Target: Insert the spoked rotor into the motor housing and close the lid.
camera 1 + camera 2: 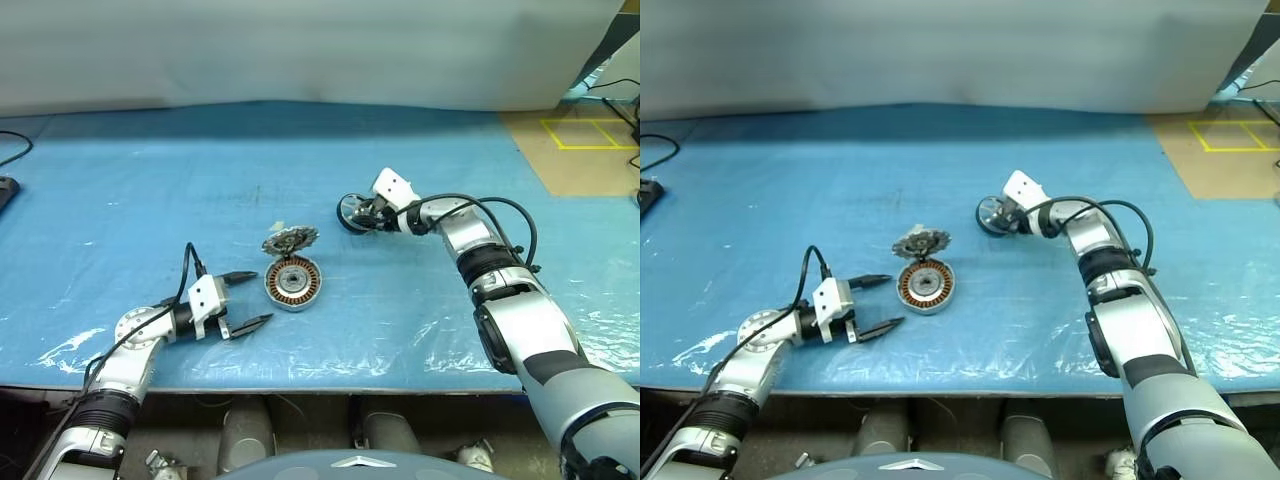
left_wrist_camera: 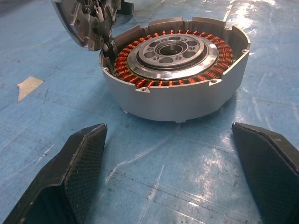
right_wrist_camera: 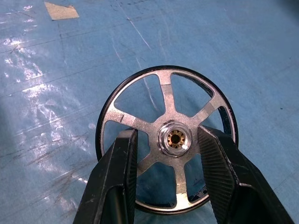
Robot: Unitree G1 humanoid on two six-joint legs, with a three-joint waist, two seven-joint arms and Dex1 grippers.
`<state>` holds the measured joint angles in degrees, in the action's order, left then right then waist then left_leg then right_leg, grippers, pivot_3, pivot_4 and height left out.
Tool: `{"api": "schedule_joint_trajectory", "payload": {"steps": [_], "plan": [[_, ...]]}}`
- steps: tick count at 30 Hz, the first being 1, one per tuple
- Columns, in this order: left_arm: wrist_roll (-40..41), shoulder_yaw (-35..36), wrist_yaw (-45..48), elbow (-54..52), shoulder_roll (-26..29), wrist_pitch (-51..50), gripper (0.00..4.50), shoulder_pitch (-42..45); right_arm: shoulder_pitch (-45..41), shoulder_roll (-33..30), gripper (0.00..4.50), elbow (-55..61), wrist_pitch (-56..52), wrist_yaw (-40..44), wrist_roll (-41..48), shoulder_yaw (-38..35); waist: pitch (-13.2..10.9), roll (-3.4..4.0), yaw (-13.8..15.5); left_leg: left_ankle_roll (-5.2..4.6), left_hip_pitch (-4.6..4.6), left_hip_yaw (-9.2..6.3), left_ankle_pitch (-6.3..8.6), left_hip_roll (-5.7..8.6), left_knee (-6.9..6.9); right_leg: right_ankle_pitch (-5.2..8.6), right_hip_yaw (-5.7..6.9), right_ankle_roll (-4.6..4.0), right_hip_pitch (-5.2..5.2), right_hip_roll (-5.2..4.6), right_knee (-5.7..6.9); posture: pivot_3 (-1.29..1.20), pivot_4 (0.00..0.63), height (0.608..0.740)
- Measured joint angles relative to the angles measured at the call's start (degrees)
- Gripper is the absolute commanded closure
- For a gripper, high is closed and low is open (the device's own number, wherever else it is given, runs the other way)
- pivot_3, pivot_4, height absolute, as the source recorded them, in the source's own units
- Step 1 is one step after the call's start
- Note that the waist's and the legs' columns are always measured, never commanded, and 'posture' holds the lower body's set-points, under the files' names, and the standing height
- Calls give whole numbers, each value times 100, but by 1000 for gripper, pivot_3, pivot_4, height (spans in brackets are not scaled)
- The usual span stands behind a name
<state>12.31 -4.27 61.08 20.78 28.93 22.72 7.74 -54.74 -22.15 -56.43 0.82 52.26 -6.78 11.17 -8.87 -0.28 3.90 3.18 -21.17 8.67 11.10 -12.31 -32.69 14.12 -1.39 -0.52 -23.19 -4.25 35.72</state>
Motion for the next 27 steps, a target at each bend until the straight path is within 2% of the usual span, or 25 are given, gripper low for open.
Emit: {"api": "schedule_joint_trajectory", "payload": {"steps": [9, 14, 19, 27], "plan": [[-17, -21, 2, -146, 7, -188, 0, -2, 436, -100, 2896, 668, -220, 106, 234, -288, 0, -1, 6, 1, -1, 4, 0, 0, 13, 1, 0, -1, -1, 2, -11, 0, 150, 740], [-27, -35, -12, -345, 11, -341, 0, -68, 1262, -432, 2896, 1946, -836, 493, 685, -491, -2, -3, 20, 2, -10, 6, -1, 3, 29, 0, 1, 1, -7, 2, -27, 0, 150, 740], [6, -45, 12, -480, 48, -471, 0, -143, 2445, -991, 2896, 3891, -1664, 939, 1212, -629, -5, -5, 33, 2, -15, 5, -1, 2, 51, -9, 5, 17, -14, 5, -43, 0, 150, 740], [11, -57, 125, -509, 53, -537, 0, -133, 2820, -1156, 2896, 5115, -2469, 904, 1844, -793, -5, -5, 12, 3, -10, 9, -1, 2, 51, 0, -4, 4, -16, 5, -46, 0, 150, 740]]}}
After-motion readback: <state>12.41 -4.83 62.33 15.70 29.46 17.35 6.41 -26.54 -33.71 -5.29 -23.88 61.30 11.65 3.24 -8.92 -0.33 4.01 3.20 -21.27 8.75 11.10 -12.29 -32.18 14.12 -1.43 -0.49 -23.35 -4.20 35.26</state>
